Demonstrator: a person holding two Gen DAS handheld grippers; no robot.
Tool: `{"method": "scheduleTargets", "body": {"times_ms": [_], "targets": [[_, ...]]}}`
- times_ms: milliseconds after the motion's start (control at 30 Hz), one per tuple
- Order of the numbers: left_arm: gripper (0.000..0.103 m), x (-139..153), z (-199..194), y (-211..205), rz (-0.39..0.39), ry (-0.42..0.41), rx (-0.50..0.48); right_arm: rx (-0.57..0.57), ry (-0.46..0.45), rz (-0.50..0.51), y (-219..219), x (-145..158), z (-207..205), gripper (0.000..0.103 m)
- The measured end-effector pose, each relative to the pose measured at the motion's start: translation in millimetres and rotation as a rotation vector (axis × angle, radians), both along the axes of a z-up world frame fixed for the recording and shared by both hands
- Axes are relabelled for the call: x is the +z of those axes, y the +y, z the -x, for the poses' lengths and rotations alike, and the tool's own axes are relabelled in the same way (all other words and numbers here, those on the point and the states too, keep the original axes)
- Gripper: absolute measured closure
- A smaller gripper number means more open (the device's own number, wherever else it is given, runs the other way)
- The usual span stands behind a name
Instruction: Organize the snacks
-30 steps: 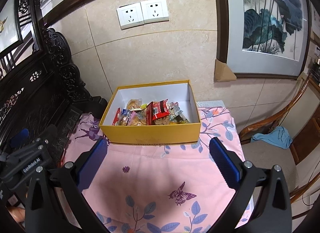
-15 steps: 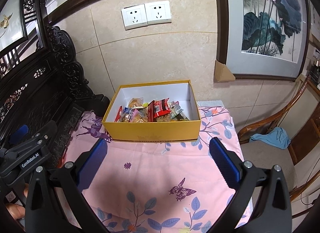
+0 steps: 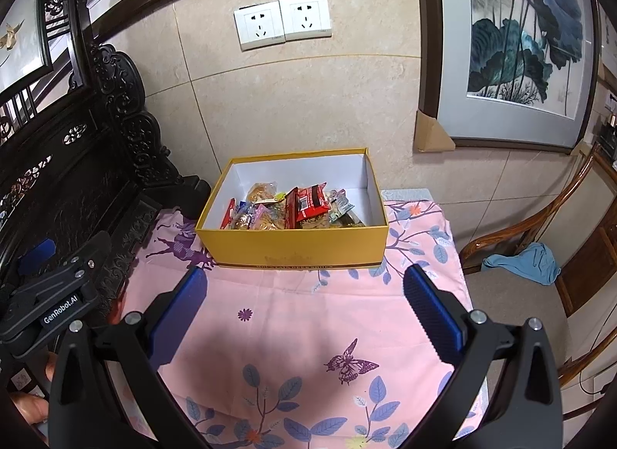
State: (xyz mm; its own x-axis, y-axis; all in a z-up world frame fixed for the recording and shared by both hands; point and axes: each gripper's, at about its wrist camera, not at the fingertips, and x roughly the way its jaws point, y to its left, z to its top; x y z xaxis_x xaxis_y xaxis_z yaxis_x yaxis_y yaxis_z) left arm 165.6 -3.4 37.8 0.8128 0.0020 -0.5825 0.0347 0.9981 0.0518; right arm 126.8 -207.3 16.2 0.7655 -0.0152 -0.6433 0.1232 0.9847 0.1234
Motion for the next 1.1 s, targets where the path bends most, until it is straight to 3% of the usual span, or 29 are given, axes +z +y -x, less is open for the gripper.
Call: {"method": "scheduleTargets", "body": {"times_ms": [1100], "targets": [[0.002, -2.2, 0.7, -5.3, -0.002, 0.003, -0.018, -0.004, 0.006, 0.001, 0.2, -2.9, 0.2, 0.001]]}}
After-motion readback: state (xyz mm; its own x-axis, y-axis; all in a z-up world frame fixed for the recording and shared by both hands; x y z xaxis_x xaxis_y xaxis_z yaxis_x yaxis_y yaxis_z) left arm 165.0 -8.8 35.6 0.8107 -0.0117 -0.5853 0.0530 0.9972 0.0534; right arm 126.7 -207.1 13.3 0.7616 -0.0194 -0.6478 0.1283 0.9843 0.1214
